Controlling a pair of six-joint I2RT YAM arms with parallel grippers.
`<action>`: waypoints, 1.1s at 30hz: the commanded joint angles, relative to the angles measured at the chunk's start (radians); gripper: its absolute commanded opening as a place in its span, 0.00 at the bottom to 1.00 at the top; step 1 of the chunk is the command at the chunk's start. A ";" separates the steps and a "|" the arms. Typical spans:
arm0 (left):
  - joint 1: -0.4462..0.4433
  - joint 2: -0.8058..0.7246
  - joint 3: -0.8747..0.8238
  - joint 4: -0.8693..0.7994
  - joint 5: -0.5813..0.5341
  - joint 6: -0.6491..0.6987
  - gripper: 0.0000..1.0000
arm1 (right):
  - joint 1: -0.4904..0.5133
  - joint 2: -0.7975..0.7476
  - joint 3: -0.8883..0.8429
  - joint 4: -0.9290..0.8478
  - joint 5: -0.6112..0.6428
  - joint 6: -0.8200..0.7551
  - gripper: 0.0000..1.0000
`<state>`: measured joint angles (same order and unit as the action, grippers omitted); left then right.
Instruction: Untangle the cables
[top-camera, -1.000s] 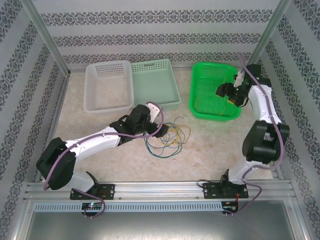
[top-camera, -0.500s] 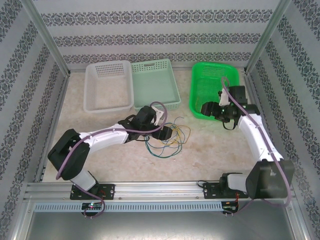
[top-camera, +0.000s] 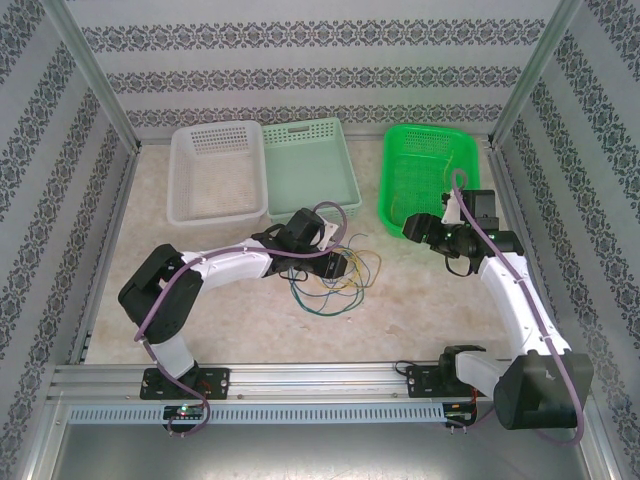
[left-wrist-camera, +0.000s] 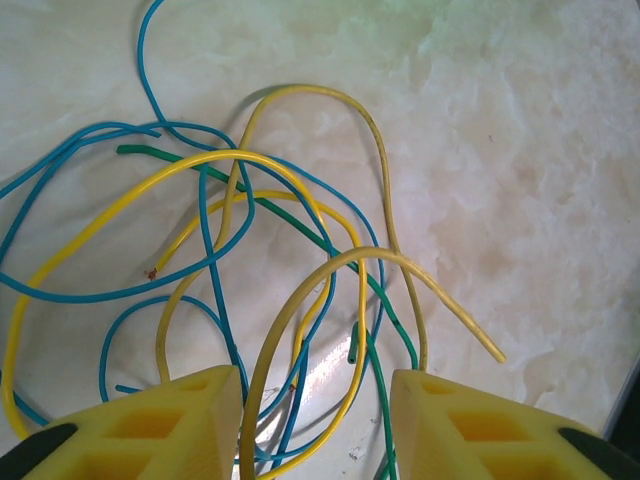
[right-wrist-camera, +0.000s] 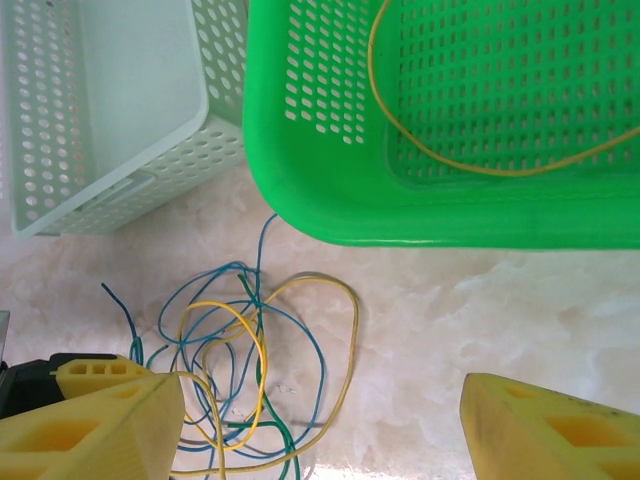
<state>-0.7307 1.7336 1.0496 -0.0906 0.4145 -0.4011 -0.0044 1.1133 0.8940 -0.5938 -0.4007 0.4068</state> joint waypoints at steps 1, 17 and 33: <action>0.011 -0.004 0.019 -0.046 0.001 0.000 0.35 | -0.003 -0.006 -0.001 0.012 -0.013 0.014 0.74; 0.011 -0.191 0.022 -0.024 0.005 0.107 0.04 | 0.025 -0.091 -0.086 0.120 -0.148 0.050 0.73; 0.010 -0.328 -0.018 0.097 0.166 0.131 0.04 | 0.106 -0.039 -0.278 0.201 -0.083 0.179 0.70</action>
<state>-0.7307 1.4406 1.0519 -0.0631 0.5434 -0.2909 0.0803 1.0622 0.6426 -0.4496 -0.4862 0.5179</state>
